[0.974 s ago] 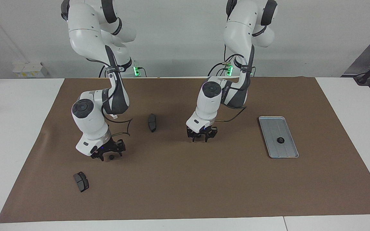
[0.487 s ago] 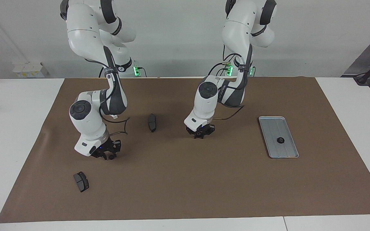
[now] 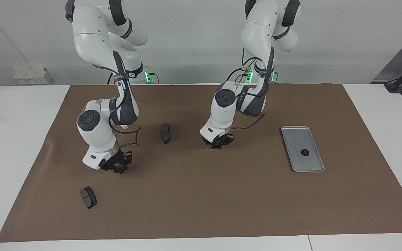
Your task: Pick bearing gear from pile to tray
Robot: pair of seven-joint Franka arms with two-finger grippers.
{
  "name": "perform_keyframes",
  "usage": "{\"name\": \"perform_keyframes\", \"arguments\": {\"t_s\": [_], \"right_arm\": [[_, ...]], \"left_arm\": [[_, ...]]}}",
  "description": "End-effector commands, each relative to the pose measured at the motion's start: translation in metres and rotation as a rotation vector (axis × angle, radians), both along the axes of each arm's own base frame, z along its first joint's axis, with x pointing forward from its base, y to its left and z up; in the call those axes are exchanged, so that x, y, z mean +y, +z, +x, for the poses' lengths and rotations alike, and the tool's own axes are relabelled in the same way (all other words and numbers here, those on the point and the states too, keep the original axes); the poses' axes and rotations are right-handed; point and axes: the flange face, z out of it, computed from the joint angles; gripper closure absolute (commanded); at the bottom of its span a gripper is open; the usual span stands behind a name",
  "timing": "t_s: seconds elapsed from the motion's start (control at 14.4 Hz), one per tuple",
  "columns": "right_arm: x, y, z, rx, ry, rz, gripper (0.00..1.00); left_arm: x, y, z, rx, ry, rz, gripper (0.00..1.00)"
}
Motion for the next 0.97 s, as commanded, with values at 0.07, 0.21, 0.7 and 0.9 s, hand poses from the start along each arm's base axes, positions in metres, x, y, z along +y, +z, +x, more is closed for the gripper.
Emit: {"name": "perform_keyframes", "arguments": {"t_s": [0.07,0.21,0.7,0.9], "right_arm": [[0.006,0.015,0.005,-0.024,-0.031,0.011,1.0],[0.014,0.047,0.004,-0.032,-0.114,0.014,1.0],[0.135,0.152,-0.016,-0.044,-0.364,0.13,1.0],[0.227,0.141,-0.036,-0.072,-0.436,0.206,1.0]], "left_arm": [[0.039,0.041,0.044,-0.009,0.067,0.001,1.0],[0.087,0.052,0.073,-0.025,0.133,-0.004,1.0],[0.275,0.081,0.109,0.01,0.02,-0.019,1.0],[0.332,0.062,0.088,0.061,-0.047,-0.025,1.0]]}}
